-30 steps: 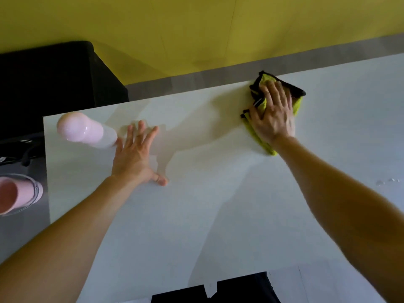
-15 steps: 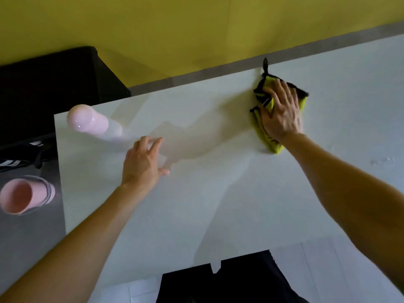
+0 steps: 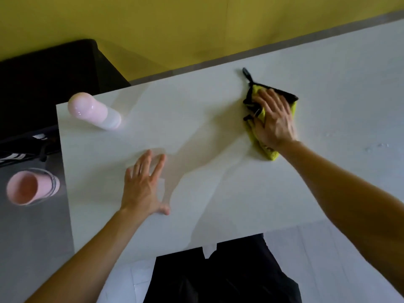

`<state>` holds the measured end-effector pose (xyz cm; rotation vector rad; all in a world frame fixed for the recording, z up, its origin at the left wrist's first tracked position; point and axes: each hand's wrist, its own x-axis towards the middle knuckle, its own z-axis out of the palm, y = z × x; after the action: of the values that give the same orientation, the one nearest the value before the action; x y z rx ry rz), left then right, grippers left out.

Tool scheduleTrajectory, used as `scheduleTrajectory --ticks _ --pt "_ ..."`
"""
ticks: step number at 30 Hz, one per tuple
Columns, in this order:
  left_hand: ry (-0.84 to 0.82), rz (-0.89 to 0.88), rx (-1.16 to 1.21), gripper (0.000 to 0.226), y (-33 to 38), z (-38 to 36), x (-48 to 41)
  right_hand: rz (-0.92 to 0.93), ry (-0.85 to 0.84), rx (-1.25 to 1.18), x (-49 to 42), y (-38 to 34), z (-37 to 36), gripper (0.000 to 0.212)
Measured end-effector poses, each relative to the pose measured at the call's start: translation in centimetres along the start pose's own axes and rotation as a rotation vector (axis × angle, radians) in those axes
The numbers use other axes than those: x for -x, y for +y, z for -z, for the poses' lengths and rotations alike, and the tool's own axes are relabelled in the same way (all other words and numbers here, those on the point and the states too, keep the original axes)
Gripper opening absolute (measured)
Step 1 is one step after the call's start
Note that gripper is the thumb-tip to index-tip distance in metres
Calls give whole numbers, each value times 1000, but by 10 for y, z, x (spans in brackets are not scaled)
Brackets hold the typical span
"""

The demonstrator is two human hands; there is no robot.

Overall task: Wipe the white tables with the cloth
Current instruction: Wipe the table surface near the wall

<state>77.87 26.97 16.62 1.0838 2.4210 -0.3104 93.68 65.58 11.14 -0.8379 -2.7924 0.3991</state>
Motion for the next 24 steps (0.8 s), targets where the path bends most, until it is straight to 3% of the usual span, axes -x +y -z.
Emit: scheduleTrajectory --ticks 2,4,5,8,10,12,16,19,21,24 --pt "18 3 -8 178 1 2 -1 -110 19 12 -2 4 1 66" --pt "19 0 -11 179 -1 -1 0 -139 52 -48 25 -50 -16 71" --pt "41 0 -9 179 -2 -3 -1 -73 48 -95 49 -90 -30 71" --pt "44 -6 1 182 -3 -9 -2 437 -262 -169 122 -195 -53 68" --pt "23 18 2 182 1 -4 -2 620 -317 -202 126 -191 -51 61" --pt "6 21 -16 181 3 0 -2 504 -216 -175 98 -141 -41 56" --pt "11 21 -36 181 3 2 -2 26 48 -12 29 -13 -3 57" --pt "-6 20 -22 179 5 4 -1 -106 56 0 27 -11 -5 62" --pt "0 21 -16 179 5 3 0 -80 32 -51 70 -74 -19 66" --pt "-7 14 -18 181 2 -2 0 312 -235 -107 168 -183 -39 65"
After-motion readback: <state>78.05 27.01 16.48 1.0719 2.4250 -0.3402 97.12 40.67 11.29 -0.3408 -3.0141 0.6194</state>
